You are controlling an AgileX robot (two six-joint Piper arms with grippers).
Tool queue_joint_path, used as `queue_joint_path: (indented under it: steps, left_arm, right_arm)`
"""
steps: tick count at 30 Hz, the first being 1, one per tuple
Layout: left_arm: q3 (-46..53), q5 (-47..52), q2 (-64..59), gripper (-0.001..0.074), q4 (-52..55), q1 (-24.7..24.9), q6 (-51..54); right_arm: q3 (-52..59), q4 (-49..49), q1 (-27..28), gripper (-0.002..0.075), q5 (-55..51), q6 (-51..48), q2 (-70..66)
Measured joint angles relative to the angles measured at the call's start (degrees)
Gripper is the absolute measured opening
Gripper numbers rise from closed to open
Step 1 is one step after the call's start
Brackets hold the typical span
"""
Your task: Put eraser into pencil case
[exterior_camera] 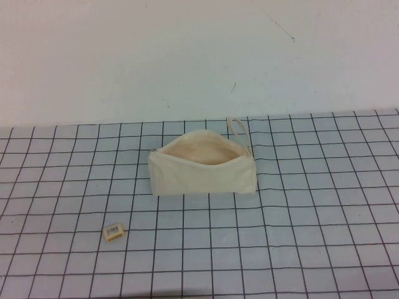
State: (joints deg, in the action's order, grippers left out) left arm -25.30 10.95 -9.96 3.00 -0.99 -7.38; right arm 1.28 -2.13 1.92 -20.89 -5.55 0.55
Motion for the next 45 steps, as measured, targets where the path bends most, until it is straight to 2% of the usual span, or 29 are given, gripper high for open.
queue_joint_path:
  steps: [4,10,13,14,18,20,23,28,30,35,37,40,45]
  left_arm:
    - [-7.4,7.9,-12.7,-0.0002,-2.6,0.0,0.0]
    - [-7.9,6.5,-27.2,-0.0002,-11.5,0.0,0.0]
    - [-9.8,9.9,-34.6,-0.0002,-13.8,0.0,1.9]
    - [-13.0,15.3,-40.4,-0.0002,-15.4,0.0,5.2]
    - [-21.1,26.2,-51.4,-0.0002,-18.3,0.0,14.4]
    - [-25.6,30.8,-56.7,-0.0002,-19.0,0.3,22.4]
    - [-30.5,33.6,-63.2,-0.0002,-19.3,1.7,32.8]
    - [-35.1,32.3,-72.6,0.0008,-19.3,6.2,37.7]
    - [-36.4,31.4,-75.7,0.0064,-18.0,8.3,37.9]
    - [-38.2,28.6,-83.1,0.0383,-9.9,14.2,38.4]
    - [-38.6,27.8,-86.0,0.0465,-4.8,16.1,38.4]
    - [-39.3,27.0,-89.8,0.0497,0.8,18.2,37.9]
    - [-40.1,25.0,-94.8,0.0449,3.3,18.6,35.2]
  right_arm:
    - [0.0,0.0,0.0,-0.0001,0.0,0.0,0.0]
    - [0.0,0.0,0.0,-0.0001,0.0,0.0,0.0]
    - [0.0,0.0,0.0,-0.0001,0.0,0.0,0.0]
    - [0.0,0.0,0.0,-0.0001,0.0,0.0,0.0]
    - [0.0,0.0,0.0,-0.0001,0.0,0.0,0.0]
    - [0.0,0.0,0.0,-0.0001,0.0,0.0,0.0]
    - [0.0,0.0,0.0,-0.0001,0.0,0.0,0.0]
    - [0.0,0.0,0.0,-0.0001,0.0,0.0,0.0]
    - [0.0,0.0,0.0,-0.0001,0.0,0.0,0.0]
    - [0.0,0.0,0.0,-0.0001,0.0,0.0,0.0]
    - [0.0,0.0,0.0,-0.0001,0.0,0.0,0.0]
    - [0.0,0.0,0.0,-0.0001,0.0,0.0,0.0]
    - [0.0,0.0,0.0,-0.0001,0.0,0.0,0.0]
